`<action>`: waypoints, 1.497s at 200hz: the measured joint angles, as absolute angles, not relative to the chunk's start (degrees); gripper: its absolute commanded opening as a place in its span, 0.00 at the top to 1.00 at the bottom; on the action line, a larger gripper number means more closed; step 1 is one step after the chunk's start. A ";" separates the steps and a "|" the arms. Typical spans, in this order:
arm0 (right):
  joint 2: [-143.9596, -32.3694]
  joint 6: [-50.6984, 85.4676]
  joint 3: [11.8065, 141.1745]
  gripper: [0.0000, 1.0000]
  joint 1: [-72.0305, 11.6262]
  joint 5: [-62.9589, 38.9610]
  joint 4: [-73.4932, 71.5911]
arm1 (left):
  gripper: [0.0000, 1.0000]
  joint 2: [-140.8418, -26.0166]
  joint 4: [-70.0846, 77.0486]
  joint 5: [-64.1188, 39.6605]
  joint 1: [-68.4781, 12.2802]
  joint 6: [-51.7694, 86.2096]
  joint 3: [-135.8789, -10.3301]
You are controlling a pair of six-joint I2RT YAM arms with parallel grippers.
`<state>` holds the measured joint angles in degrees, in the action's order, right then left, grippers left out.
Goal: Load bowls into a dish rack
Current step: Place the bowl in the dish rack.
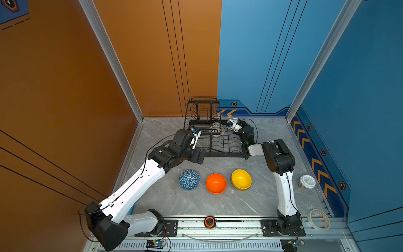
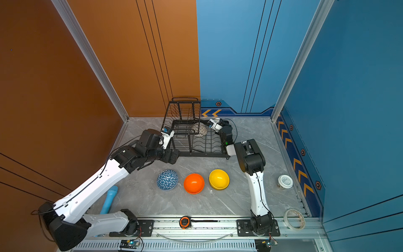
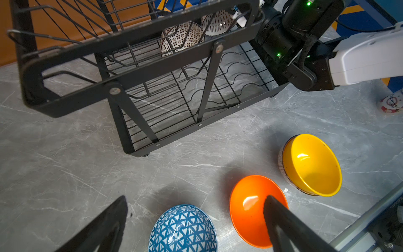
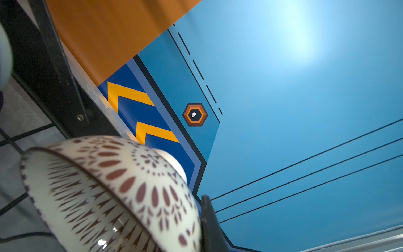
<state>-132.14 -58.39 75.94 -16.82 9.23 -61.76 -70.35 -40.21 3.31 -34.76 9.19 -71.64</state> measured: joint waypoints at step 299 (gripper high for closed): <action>-130.15 -57.69 77.21 0.34 -16.05 5.74 -53.93 | 0.02 -69.58 -40.58 3.31 -34.44 9.21 -70.02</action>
